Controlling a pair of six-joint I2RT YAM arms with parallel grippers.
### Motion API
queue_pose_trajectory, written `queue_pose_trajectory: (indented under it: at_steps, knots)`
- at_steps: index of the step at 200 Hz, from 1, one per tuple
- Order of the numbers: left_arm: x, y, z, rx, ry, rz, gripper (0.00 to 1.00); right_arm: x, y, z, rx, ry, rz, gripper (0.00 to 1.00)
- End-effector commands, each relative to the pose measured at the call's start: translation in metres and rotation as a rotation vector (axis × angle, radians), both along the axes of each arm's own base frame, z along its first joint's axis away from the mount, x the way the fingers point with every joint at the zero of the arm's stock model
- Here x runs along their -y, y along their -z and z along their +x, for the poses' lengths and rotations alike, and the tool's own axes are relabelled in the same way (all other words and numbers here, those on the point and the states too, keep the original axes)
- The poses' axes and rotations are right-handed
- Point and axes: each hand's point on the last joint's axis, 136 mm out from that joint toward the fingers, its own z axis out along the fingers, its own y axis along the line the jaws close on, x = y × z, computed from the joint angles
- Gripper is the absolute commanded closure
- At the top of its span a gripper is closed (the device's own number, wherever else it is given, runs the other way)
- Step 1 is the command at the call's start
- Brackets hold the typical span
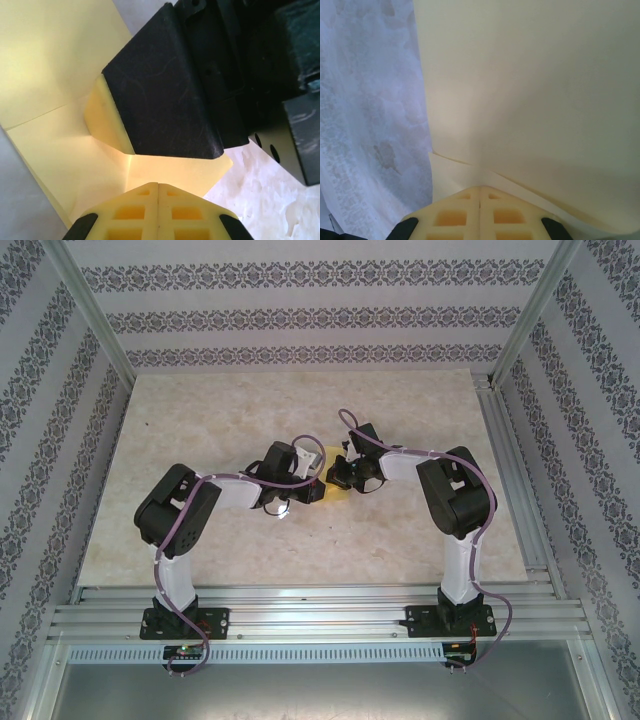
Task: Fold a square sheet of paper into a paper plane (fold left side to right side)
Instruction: Fold the triangle a second time at the center of the table.
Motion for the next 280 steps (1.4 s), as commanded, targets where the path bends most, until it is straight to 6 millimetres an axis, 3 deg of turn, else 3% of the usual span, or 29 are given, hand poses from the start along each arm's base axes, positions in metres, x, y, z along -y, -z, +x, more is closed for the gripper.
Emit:
queue_pose_trajectory:
  at_steps: [1,126,169,220,246,280]
  knots:
    - [-0.002,0.011,-0.001,-0.002,0.013,0.023,0.99,0.021,0.043,-0.033,-0.126,-0.002,-0.134,1.00]
    - [-0.013,0.048,-0.019,-0.065,0.009,0.088,0.99,0.020,0.040,-0.031,-0.119,-0.005,-0.127,1.00]
    - [-0.020,0.068,-0.036,-0.102,0.013,0.147,1.00,0.015,0.001,-0.014,-0.041,0.002,-0.075,0.96]
    - [-0.025,0.076,-0.045,-0.116,0.010,0.175,1.00,0.027,-0.056,-0.003,0.081,0.038,-0.059,0.89]
    - [-0.024,0.076,-0.044,-0.113,0.011,0.176,1.00,0.024,-0.062,-0.007,0.099,0.063,-0.037,0.98]
    - [-0.023,0.075,-0.043,-0.108,0.016,0.183,1.00,0.009,-0.048,-0.010,0.079,0.116,0.023,1.00]
